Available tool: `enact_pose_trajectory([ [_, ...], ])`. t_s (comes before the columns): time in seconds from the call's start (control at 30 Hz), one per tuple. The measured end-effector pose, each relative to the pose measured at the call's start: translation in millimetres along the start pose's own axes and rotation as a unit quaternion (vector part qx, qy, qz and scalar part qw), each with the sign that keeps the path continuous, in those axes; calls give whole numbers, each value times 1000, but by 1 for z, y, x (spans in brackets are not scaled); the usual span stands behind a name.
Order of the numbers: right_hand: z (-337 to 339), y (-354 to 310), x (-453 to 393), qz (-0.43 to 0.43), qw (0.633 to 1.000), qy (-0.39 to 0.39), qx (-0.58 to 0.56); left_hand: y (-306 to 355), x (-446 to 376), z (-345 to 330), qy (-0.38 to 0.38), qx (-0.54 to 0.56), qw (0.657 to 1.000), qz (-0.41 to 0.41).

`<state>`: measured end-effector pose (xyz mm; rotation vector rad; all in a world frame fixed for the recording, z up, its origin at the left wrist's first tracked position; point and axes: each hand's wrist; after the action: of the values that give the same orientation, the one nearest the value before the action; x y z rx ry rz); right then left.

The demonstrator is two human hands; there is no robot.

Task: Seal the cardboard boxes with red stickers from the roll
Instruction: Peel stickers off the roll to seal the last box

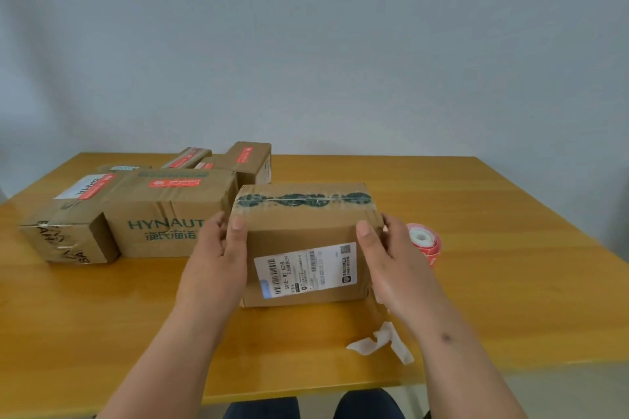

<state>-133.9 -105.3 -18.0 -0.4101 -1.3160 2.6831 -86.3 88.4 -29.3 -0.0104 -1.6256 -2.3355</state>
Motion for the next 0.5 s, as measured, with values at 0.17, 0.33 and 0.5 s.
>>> enact_pose_trajectory([
  [0.17, 28, 17, -8, 40, 983, 141, 114, 13, 11, -8, 157, -110, 972, -139],
  [0.33, 45, 41, -9, 10, 965, 107, 238, 25, 31, -33, 123, -85, 929, -338],
  [0.5, 43, 68, -9, 24, 957, 97, 273, 23, 61, -75, -44, -41, 898, -436],
])
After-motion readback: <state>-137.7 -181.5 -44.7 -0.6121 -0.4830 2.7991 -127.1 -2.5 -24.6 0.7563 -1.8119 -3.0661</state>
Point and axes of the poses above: each hand's wrist, its own x-axis away from the middle knuckle, its own z-axis out of the back of the hand, y = z × x, and after that the axes turned 13 degrees about z, right-handed
